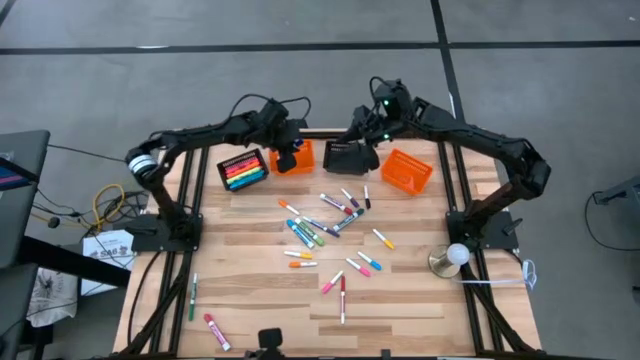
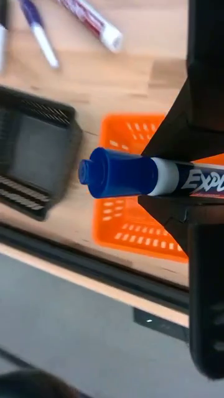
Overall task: Pick & Place Markers
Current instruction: Put the dark blue marker pen into the left orange bin
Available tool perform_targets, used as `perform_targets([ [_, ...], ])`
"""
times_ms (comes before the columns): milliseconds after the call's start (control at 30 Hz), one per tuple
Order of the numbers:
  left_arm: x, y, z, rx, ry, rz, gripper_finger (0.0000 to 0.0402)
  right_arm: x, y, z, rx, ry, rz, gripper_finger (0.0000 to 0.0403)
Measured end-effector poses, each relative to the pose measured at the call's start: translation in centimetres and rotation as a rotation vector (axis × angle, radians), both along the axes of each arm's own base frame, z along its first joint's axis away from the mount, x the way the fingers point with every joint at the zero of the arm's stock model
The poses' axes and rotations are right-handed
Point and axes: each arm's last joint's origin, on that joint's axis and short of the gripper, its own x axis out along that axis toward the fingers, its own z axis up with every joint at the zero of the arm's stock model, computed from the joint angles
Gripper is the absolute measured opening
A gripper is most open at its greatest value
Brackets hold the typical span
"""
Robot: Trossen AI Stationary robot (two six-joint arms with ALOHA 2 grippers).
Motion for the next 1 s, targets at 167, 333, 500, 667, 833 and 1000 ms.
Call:
perform_targets([
  [167,0.1,0.8,-1.3,-0.017,0.068,0.007,0.0065,-1.3,-2.0,-0.1,0.002,0.006,-0.070,0.0189],
  [333,-0.2,0.9,-1.5,-0.028,0.089,0.002,0.0065,-2.5,-3.6,0.1,0.002,-0.005,-0.136,0.0192],
  [500,-0.3,1.0,-1.6,-0.027,0.090,-0.019,0.0065,-2.4,-3.4,0.8,-0.026,-0.055,-0.121,0.0189],
  [667,-0.1,1.0,-2.1,-0.009,0.111,-0.067,0.0065,-1.9,-2.7,0.9,-0.017,-0.057,-0.096,0.0187],
  [833,0.0,1.1,-2.6,-0.007,0.125,-0.080,0.0065,-1.6,-2.2,0.9,-0.018,-0.057,-0.079,0.0187],
  [1000,0.0,1.1,-2.6,0.005,0.130,-0.094,0.0085,-1.4,-1.9,0.9,-0.017,-0.058,-0.066,0.0189],
])
